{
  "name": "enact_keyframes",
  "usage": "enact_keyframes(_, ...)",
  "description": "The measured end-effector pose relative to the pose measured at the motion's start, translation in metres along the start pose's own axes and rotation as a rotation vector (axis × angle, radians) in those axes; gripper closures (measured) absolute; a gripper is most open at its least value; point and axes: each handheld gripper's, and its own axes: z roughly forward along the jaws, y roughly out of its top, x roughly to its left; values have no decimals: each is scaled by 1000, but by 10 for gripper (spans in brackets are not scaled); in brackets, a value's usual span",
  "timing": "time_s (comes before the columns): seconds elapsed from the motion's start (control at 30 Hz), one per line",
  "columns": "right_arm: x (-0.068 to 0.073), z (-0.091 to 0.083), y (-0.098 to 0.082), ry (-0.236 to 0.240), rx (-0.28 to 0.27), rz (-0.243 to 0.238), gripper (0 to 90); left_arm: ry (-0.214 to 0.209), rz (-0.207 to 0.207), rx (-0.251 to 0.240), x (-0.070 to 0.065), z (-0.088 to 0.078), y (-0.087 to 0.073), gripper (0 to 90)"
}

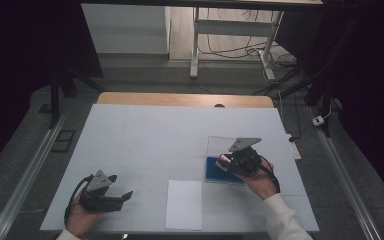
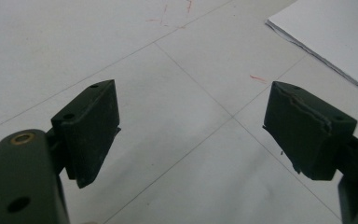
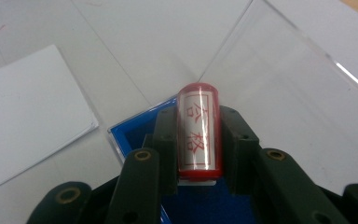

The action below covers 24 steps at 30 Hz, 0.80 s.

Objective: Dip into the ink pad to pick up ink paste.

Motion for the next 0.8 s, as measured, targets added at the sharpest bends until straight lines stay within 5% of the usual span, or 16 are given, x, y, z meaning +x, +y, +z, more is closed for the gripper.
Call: enact_keyframes(0.8,3,20,-7,-18,77,-8,702,0,2,1,0,0,0,182)
